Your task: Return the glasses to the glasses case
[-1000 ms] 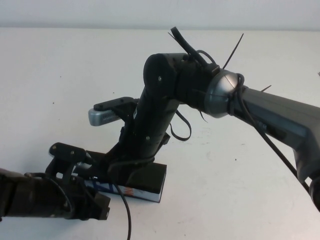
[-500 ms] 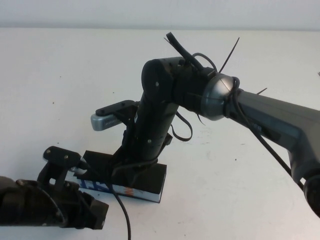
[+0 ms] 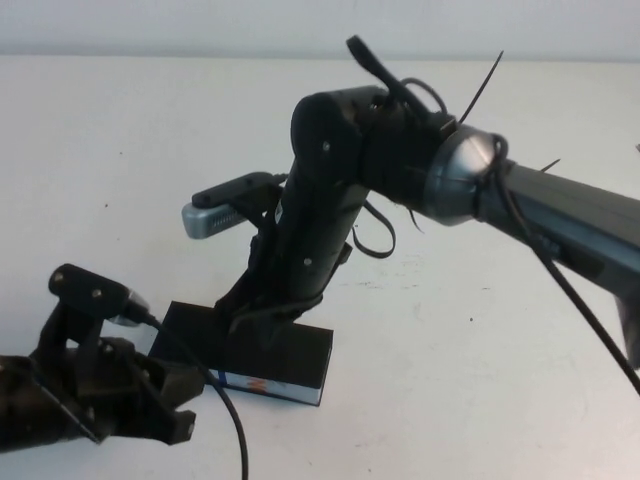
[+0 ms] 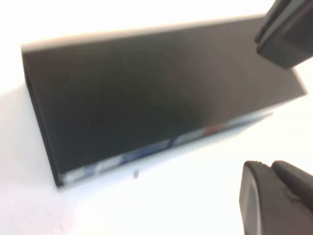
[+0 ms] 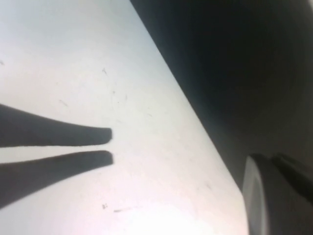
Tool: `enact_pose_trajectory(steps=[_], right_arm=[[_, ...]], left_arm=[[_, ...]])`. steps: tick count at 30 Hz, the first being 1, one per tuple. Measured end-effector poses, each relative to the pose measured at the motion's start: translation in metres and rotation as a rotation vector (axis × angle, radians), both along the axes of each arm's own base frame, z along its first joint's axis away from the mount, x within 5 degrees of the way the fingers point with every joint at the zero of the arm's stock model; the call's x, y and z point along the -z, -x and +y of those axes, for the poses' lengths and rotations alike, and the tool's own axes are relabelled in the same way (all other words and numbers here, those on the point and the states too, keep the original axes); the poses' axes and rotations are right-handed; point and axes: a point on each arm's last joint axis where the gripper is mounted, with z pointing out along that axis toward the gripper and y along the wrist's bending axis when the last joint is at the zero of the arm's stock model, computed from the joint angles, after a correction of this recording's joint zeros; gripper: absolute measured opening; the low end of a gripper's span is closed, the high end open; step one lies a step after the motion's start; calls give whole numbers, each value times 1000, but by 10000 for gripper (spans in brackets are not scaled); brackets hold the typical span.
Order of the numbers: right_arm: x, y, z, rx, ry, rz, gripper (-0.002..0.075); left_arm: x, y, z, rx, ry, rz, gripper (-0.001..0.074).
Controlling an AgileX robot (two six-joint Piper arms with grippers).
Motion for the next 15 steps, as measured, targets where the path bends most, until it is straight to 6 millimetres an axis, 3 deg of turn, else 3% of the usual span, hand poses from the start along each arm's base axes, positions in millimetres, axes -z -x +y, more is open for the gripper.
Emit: enact_pose_trajectory(steps=[7, 15], right_arm=[[-62, 15, -19, 2, -61, -130, -13], [-143, 48, -57, 40, -158, -293, -13]], left_arm=[[-55, 24, 10, -26, 88, -277, 0], [-126, 95, 42, -97, 211, -784, 0]])
